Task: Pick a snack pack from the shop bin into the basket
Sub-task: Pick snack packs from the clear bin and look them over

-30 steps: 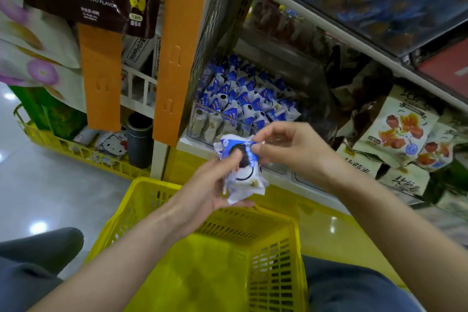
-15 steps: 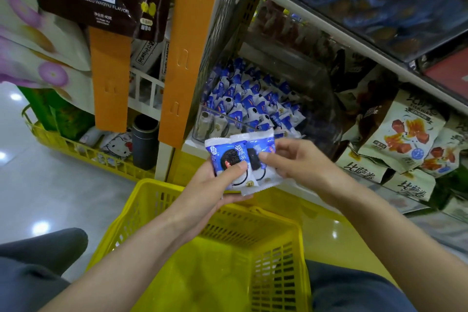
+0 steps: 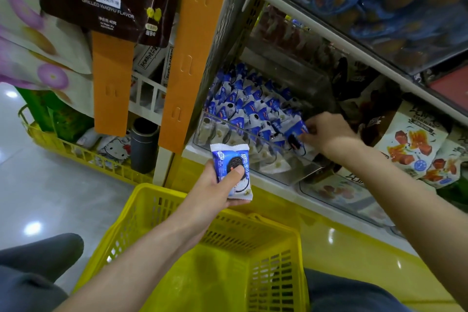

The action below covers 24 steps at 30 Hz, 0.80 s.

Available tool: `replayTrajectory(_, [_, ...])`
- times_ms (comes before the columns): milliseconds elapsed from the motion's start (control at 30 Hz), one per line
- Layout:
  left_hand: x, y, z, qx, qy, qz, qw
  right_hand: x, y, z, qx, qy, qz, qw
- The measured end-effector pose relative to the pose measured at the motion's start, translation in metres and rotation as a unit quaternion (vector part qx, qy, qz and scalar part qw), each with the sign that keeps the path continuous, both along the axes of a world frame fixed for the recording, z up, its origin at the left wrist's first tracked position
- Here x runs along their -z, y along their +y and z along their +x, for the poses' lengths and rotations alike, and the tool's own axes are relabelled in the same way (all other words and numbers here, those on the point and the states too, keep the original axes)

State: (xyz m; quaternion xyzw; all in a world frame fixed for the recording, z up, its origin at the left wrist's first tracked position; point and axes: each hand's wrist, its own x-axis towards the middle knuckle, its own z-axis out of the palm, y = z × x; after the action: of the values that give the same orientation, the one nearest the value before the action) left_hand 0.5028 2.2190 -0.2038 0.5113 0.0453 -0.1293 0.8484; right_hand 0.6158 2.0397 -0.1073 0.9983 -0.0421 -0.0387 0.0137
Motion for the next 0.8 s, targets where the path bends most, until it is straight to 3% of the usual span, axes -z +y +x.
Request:
replayTrajectory(200, [0.001, -0.002, -0.001, 0.009, -0.007, 0.012, 1.000, 0.008, 0.008, 0.013, 0.038, 0.061, -0.089, 0.993])
replayTrajectory(333, [0.002, -0.002, -0.003, 0.018, -0.004, 0.017, 1.000, 0.008, 0.007, 0.020, 0.050, 0.103, -0.087, 0.990])
replayTrajectory(500, [0.001, -0.002, -0.003, 0.027, -0.007, 0.026, 0.999, 0.016, -0.002, 0.020, 0.039, 0.128, 0.058, 0.989])
replayTrajectory(633, [-0.001, 0.000, -0.002, 0.024, 0.003, 0.040, 0.999, 0.014, 0.000, 0.009, 0.015, 0.000, 0.181, 0.983])
replayTrajectory(700, [-0.001, 0.001, -0.001, 0.009, 0.016, 0.027, 0.999, 0.007, 0.005, -0.003, 0.002, -0.080, 0.257, 0.963])
replayTrajectory(800, [-0.005, 0.006, 0.002, -0.045, 0.022, 0.020, 0.999, -0.002, 0.016, -0.023, -0.029, -0.036, 0.412, 0.910])
